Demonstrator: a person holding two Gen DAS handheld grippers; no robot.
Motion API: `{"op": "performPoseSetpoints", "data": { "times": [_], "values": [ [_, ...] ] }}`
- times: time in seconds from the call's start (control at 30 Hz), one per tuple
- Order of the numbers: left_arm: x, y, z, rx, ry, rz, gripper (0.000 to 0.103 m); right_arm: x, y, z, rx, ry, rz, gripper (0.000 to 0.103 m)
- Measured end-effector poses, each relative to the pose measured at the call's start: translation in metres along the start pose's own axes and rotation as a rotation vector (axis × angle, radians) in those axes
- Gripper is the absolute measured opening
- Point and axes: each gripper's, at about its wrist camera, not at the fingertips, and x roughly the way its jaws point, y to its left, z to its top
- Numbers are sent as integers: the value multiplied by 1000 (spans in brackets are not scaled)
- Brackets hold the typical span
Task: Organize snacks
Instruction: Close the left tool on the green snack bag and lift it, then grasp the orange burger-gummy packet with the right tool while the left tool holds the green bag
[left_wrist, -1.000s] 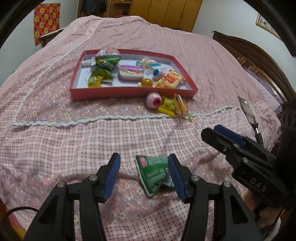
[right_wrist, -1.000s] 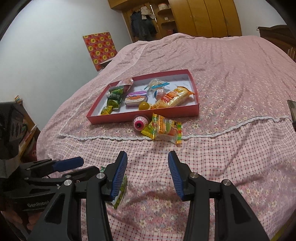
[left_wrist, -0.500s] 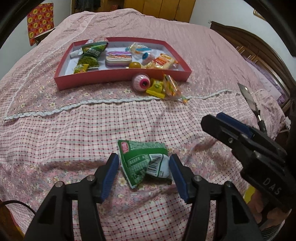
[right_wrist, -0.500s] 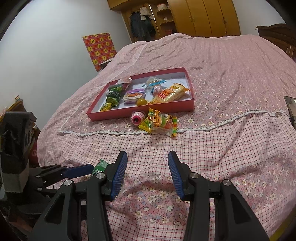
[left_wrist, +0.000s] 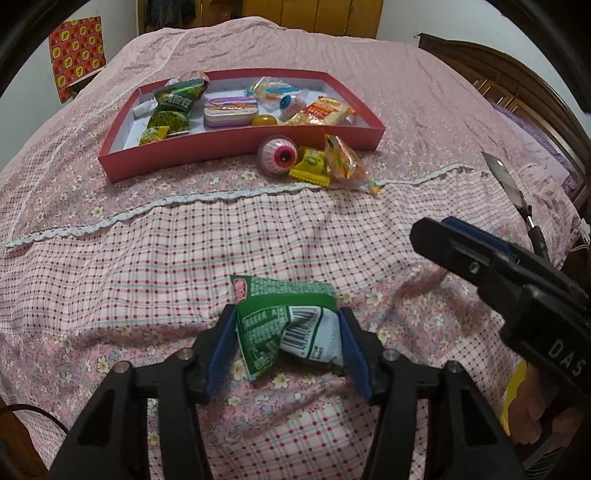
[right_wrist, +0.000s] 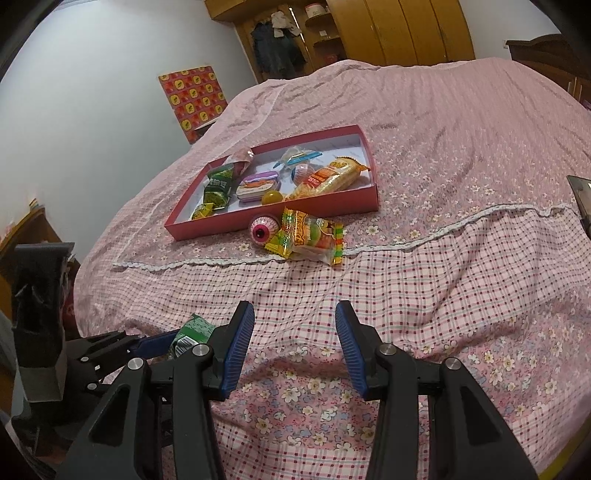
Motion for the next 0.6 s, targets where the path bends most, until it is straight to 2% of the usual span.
{"op": "performPoseSetpoints", "data": {
  "times": [0.23, 0.6],
  "values": [
    [-11, 7, 2, -20, -43, 0, 52, 2, 0, 0, 3, 4, 0, 47],
    [-16, 32, 28, -53, -112, 43, 52, 16, -1, 4, 11, 23, -5, 47]
  ]
}}
